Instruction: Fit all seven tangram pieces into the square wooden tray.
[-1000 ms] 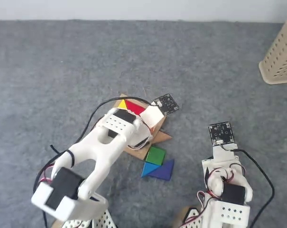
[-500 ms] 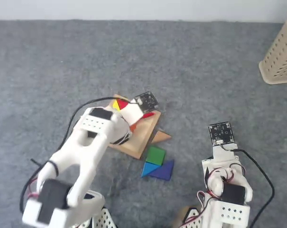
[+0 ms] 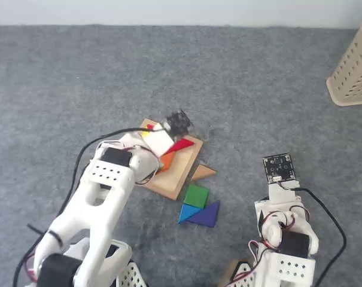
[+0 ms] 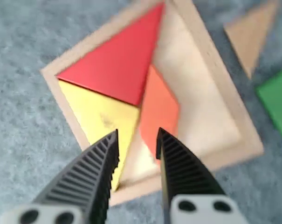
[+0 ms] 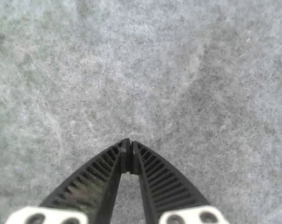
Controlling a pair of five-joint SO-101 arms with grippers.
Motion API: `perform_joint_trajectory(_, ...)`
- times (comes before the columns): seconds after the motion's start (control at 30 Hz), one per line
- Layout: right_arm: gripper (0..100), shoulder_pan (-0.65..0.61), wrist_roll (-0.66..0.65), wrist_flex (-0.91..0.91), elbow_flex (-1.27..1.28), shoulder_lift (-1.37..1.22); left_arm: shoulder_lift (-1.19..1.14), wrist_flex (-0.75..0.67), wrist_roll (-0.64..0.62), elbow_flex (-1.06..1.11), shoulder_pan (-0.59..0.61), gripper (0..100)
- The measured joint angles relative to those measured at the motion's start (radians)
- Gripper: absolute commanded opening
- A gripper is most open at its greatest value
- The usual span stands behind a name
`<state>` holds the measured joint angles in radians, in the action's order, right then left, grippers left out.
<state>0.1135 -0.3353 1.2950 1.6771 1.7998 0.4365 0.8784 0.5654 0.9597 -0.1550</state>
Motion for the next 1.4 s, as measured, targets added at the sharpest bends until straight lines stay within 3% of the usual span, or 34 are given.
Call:
perform_joint_trajectory(0.17,0.6,0.0,0.0,0.0,0.0,0.0,-0.029,-0.178,-0.232,0.044,0.0,12)
perform_joint_trajectory(0.4,0.6,0.0,0.0,0.0,0.0,0.0,-0.029,-0.213,-0.433,0.049,0.0,12)
perform_joint_trajectory(0.77,0.6,0.0,0.0,0.0,0.0,0.0,0.034,-0.213,-0.45,0.118,-0.084,12)
perform_joint_trajectory(1.4,0.6,0.0,0.0,0.0,0.0,0.0,0.034,-0.267,-0.525,0.124,-0.083,12)
